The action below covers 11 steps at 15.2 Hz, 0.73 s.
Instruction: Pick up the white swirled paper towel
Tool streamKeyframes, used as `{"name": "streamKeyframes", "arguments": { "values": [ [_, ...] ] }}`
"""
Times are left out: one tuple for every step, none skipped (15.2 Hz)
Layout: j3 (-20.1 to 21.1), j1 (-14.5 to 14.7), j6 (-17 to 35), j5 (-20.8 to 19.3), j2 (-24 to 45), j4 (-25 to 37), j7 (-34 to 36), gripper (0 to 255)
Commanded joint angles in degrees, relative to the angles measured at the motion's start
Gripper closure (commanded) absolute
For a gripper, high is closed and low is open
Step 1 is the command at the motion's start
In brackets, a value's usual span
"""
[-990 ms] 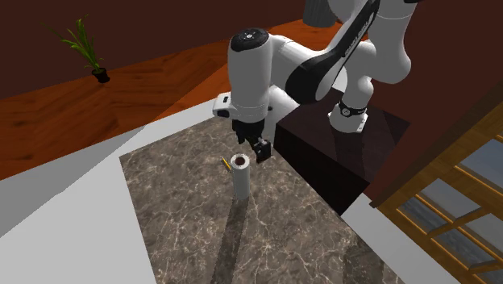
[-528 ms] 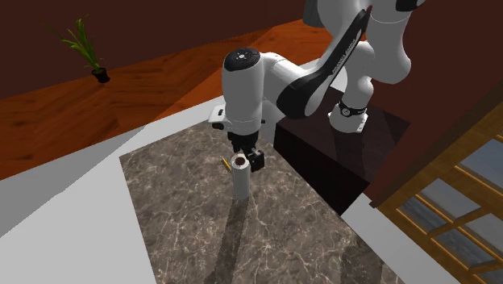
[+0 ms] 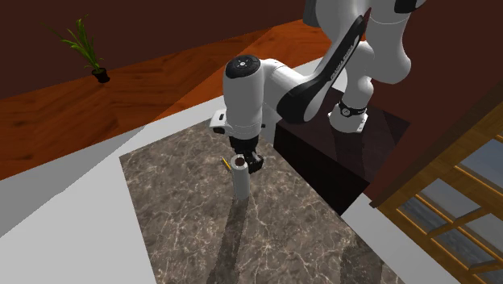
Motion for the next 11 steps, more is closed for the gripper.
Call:
{"name": "streamKeyframes", "arguments": {
  "values": [
    [-0.1,0.0,0.0,0.0,0.1,0.0,0.0,255],
    [0.0,0.0,0.0,0.0,0.1,-0.1,0.0,255],
    [0.0,0.0,0.0,0.0,0.0,-0.1,0.0,255],
    [0.0,0.0,0.0,0.0,0.0,-0.1,0.0,255],
    [0.0,0.0,-0.1,0.0,0.0,0.0,0.0,255],
    [-0.1,0.0,-0.7,-0.1,-0.4,0.3,0.0,255],
    [-0.1,0.0,-1.4,-0.1,-0.7,0.6,0.0,255],
    [-0.1,0.0,-2.0,-0.1,-1.1,0.9,0.0,255],
    [-0.1,0.0,-2.7,-0.1,-1.4,1.2,0.0,255],
    [-0.1,0.0,-3.4,-0.1,-1.7,1.6,0.0,255],
    [-0.1,0.0,-4.0,-0.2,-2.0,1.9,0.0,255]
  ]
}}
